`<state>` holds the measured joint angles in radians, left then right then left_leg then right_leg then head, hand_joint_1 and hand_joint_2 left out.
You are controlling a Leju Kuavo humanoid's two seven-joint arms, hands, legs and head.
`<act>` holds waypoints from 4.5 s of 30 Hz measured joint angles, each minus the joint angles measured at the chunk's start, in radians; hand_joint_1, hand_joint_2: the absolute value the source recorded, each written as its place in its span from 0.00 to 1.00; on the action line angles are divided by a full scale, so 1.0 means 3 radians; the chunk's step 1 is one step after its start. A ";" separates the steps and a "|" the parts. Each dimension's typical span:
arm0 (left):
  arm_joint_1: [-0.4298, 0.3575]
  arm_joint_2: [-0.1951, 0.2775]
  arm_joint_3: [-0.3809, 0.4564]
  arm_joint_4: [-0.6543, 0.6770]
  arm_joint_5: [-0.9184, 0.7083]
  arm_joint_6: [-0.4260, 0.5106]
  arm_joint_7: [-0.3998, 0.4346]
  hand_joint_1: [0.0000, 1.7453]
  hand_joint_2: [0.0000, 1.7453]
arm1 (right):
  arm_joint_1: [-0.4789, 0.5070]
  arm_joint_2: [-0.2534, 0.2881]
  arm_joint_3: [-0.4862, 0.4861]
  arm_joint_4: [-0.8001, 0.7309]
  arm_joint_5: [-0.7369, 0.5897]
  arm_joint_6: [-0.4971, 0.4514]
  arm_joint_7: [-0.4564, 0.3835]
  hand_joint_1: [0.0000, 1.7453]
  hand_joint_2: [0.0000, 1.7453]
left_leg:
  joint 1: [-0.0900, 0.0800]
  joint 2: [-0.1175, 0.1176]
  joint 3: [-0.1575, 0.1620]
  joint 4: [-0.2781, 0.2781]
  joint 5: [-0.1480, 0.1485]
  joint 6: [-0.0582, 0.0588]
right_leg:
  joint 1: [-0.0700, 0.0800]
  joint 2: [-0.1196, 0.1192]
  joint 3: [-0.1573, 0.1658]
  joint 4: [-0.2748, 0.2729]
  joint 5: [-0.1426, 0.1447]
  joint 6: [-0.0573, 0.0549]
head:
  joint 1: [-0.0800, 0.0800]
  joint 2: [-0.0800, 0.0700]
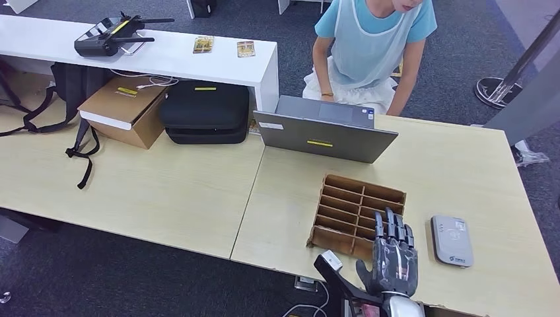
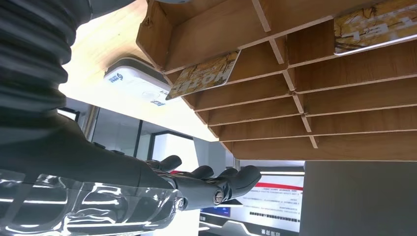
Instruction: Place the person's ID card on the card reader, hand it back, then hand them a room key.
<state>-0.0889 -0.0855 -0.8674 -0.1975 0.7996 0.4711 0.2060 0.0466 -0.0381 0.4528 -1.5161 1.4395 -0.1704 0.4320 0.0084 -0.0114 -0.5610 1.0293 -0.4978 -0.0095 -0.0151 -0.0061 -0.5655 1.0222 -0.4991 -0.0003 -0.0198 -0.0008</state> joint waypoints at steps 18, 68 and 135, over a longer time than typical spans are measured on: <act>-0.0001 0.0000 -0.0007 0.0005 0.0028 0.0000 0.0000 0.00 1.00 | 0.0122 0.0104 -0.0270 -0.0094 0.0216 0.0276 0.0103 0.00 1.00 | 0.0000 0.0000 0.0000 0.0000 0.0000 0.0000 | 0.0000 0.0000 -0.0001 0.0000 0.0000 0.0000 | 0.0000 0.0000; -0.0004 0.0000 -0.0062 0.0005 0.0087 0.0000 0.0000 0.00 1.00 | 0.0149 -0.0016 -0.0279 -0.0139 0.0043 0.0334 -0.0005 0.04 1.00 | 0.0000 0.0000 0.0000 0.0000 0.0000 0.0000 | 0.0000 0.0000 -0.0001 0.0000 0.0000 0.0000 | 0.0000 0.0000; -0.0004 0.0001 -0.0064 0.0006 0.0184 0.0000 0.0000 0.00 1.00 | 0.0004 -0.0009 -0.0283 -0.0029 -0.0068 0.0055 -0.0226 1.00 1.00 | 0.0000 0.0000 0.0000 0.0000 0.0000 0.0000 | 0.0000 0.0000 -0.0001 0.0000 0.0000 0.0000 | 0.0000 0.0000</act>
<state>-0.0901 -0.0853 -0.8865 -0.1957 0.8549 0.4711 0.2060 0.0477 -0.0408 0.3680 -1.5249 1.4192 -0.1538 0.3643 0.0084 -0.0114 -0.5610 1.0293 -0.4978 -0.0095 -0.0151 -0.0060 -0.5656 1.0222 -0.4990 -0.0003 -0.0198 -0.0008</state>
